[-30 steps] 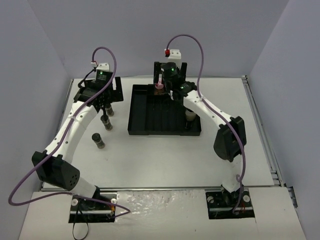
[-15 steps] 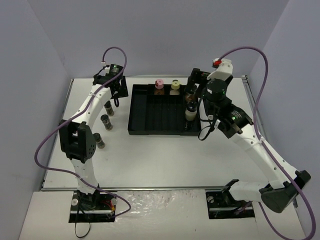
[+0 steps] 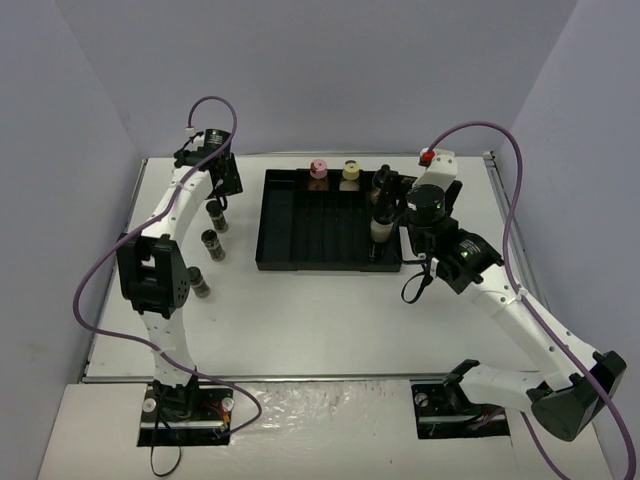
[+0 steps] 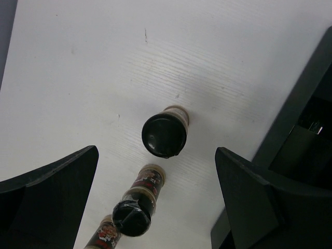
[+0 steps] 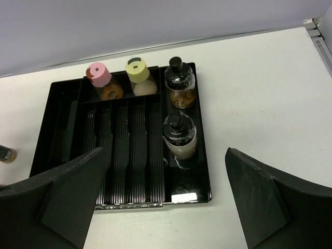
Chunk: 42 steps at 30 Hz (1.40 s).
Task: Organize the condiment bottles
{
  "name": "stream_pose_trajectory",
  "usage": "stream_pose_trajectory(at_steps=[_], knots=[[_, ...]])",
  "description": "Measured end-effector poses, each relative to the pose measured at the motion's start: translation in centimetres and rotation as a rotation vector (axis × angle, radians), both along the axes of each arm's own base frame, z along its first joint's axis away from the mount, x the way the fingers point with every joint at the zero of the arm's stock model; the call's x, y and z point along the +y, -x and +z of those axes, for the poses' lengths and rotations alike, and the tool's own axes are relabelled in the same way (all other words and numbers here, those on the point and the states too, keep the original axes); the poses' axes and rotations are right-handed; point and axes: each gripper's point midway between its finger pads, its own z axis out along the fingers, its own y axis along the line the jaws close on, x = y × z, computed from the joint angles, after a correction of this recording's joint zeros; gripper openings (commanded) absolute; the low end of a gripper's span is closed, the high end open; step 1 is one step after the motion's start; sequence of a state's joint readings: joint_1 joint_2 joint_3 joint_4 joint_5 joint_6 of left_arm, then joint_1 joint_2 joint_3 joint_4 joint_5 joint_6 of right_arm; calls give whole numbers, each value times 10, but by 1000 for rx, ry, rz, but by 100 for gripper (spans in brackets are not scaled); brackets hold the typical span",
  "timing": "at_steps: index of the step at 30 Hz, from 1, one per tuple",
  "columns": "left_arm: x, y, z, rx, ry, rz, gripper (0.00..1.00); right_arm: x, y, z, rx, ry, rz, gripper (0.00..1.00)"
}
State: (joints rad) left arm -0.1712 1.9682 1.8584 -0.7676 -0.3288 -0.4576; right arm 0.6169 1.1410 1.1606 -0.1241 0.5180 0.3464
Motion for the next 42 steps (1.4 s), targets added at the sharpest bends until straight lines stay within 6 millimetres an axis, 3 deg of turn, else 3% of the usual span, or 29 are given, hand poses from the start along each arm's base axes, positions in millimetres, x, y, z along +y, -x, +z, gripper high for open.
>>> stream_pose_trajectory(at_steps=[9,21,32,42], knots=[[9,-10,-26,26,44,10,93,-3,13,8,-23,-39,8,95],[2,-14,-60,70,86,-9,88,-5,16,-4,-2,-30,5,91],[-1,-18,-61,52,110,3,70,-6,18,-16,20,-30,-2,89],[-2,-13,-70,73,115,4,66,-7,18,-22,29,-24,-7,89]])
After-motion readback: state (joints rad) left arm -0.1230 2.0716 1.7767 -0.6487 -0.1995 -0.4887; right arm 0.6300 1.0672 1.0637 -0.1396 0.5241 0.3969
